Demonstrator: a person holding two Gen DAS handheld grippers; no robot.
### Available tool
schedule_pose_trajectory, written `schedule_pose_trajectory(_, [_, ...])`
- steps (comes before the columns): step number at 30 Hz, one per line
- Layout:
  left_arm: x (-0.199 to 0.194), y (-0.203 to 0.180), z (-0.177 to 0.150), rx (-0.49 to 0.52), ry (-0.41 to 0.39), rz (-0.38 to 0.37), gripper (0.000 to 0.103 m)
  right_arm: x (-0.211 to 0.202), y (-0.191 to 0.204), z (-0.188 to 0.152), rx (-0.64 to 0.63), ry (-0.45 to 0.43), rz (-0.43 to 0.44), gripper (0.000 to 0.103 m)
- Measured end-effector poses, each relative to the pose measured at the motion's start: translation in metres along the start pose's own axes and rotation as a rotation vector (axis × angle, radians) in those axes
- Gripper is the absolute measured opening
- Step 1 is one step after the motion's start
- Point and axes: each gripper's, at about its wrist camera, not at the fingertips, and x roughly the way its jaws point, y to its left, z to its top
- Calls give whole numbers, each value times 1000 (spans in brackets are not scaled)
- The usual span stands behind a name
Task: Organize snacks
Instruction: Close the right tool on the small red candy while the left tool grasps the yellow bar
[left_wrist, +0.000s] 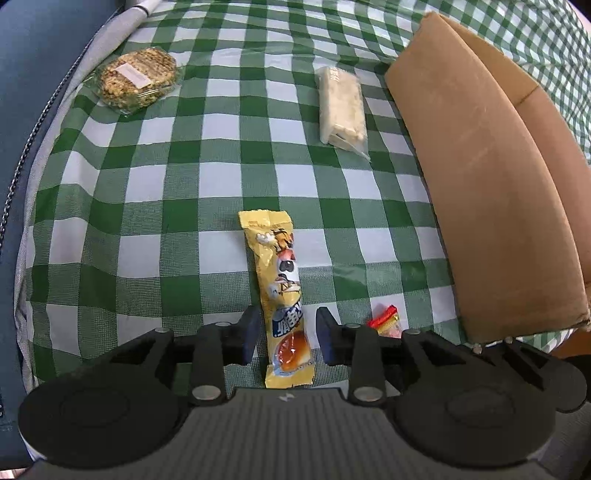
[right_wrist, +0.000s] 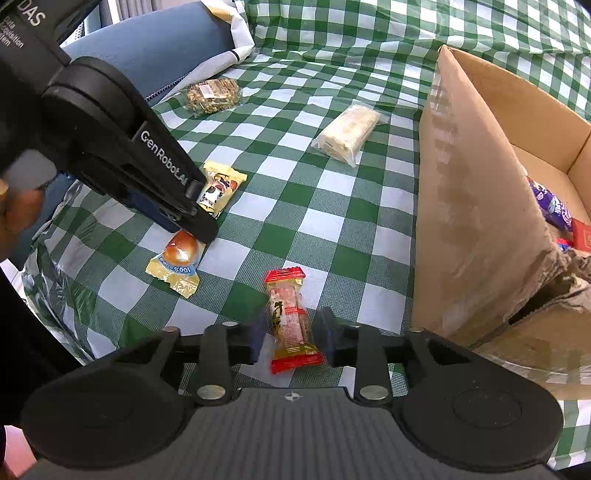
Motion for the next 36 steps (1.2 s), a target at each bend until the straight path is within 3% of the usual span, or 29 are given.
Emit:
schedule_pose_trajectory(2, [1, -2, 0, 1, -2, 5, 37, 3, 2, 0, -6, 8, -4, 41])
schedule_pose_trajectory(15, [6, 0, 3, -20, 2, 9, 37, 4, 2, -1, -19, -2, -11, 40])
schedule_pose_trajectory(17, [6, 0, 3, -20, 2, 10, 37, 4, 3, -1, -20, -3, -11, 33])
schedule_pose_trajectory(26, [8, -1, 2, -15, 6, 17, 37, 1, 5, 0, -27, -27, -36, 20])
schedule_pose_trajectory(36, [8, -2, 1, -3, 6, 16, 37, 7, 4, 1, -35, 0, -71, 21])
